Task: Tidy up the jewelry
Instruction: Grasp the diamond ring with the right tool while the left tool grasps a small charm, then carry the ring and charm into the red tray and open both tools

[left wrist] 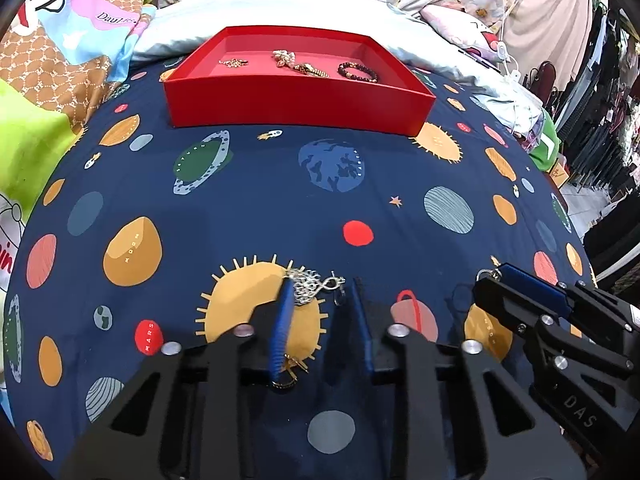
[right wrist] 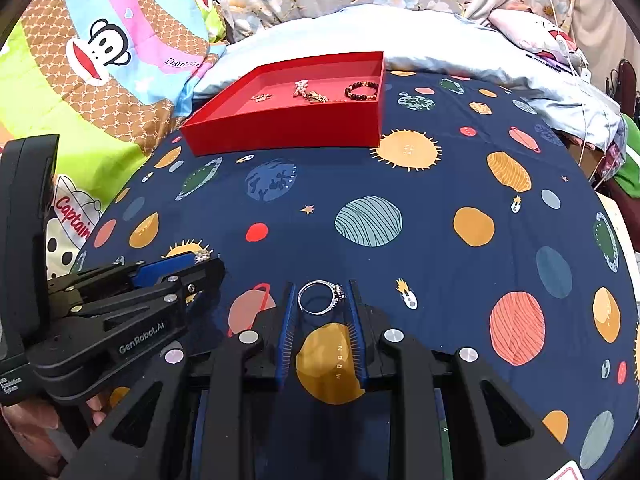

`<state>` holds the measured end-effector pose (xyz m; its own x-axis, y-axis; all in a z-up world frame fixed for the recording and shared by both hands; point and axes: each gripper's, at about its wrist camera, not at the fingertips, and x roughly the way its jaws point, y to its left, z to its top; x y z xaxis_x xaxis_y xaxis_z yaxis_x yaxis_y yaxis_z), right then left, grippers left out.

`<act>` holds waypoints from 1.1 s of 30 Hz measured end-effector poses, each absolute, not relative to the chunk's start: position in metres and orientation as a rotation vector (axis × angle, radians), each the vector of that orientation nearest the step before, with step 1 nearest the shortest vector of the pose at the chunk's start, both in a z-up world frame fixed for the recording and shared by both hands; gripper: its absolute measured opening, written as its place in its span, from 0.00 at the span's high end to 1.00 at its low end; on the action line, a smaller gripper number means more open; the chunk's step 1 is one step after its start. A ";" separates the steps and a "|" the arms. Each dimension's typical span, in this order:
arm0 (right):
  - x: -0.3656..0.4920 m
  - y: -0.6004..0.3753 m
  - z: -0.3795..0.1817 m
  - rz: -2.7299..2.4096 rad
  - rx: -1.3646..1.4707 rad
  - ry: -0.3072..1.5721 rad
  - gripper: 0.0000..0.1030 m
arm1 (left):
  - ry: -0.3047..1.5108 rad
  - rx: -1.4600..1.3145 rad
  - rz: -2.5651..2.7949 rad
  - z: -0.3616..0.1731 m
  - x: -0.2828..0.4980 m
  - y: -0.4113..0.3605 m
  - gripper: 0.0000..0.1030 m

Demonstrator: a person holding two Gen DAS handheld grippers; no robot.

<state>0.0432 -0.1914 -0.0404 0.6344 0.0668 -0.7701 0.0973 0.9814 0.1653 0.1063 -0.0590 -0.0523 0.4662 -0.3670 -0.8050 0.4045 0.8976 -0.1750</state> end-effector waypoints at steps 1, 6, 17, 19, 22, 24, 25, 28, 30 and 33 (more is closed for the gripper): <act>0.043 -0.191 -0.040 -0.016 0.200 0.885 0.78 | 0.978 0.039 -0.475 -0.052 0.107 -0.058 0.81; 0.043 -0.189 -0.038 -0.009 0.206 0.880 0.78 | 0.987 0.024 -0.491 -0.052 0.108 -0.056 0.97; 0.041 -0.187 -0.029 -0.001 0.208 0.862 0.78 | 0.930 -0.004 -0.493 -0.028 0.105 -0.039 1.00; 0.041 -0.187 -0.028 0.000 0.208 0.860 0.78 | 0.919 -0.009 -0.491 -0.022 0.105 -0.035 1.00; 0.040 -0.186 -0.025 0.004 0.207 0.854 0.78 | 0.894 -0.018 -0.490 -0.012 0.104 -0.028 1.00; 0.040 -0.185 -0.023 0.006 0.206 0.849 0.78 | 0.880 -0.022 -0.487 -0.005 0.103 -0.024 1.00; 0.040 -0.185 -0.022 0.007 0.206 0.846 0.78 | 0.875 -0.025 -0.487 -0.003 0.102 -0.023 1.00; 0.040 -0.184 -0.017 0.011 0.204 0.836 0.78 | 0.854 -0.035 -0.481 0.007 0.102 -0.017 1.00; 0.042 -0.184 -0.013 0.018 0.205 0.828 0.78 | 0.837 -0.041 -0.476 0.015 0.104 -0.014 1.00; 0.048 -0.185 -0.005 0.029 0.204 0.811 0.78 | 0.813 -0.045 -0.476 0.027 0.111 -0.011 1.00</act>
<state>0.0480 -0.1854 -0.0047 0.6893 0.1041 -0.7170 0.0521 0.9799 0.1924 0.1114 -0.0106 0.0273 0.5881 -0.4256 -0.6878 0.3919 0.8938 -0.2180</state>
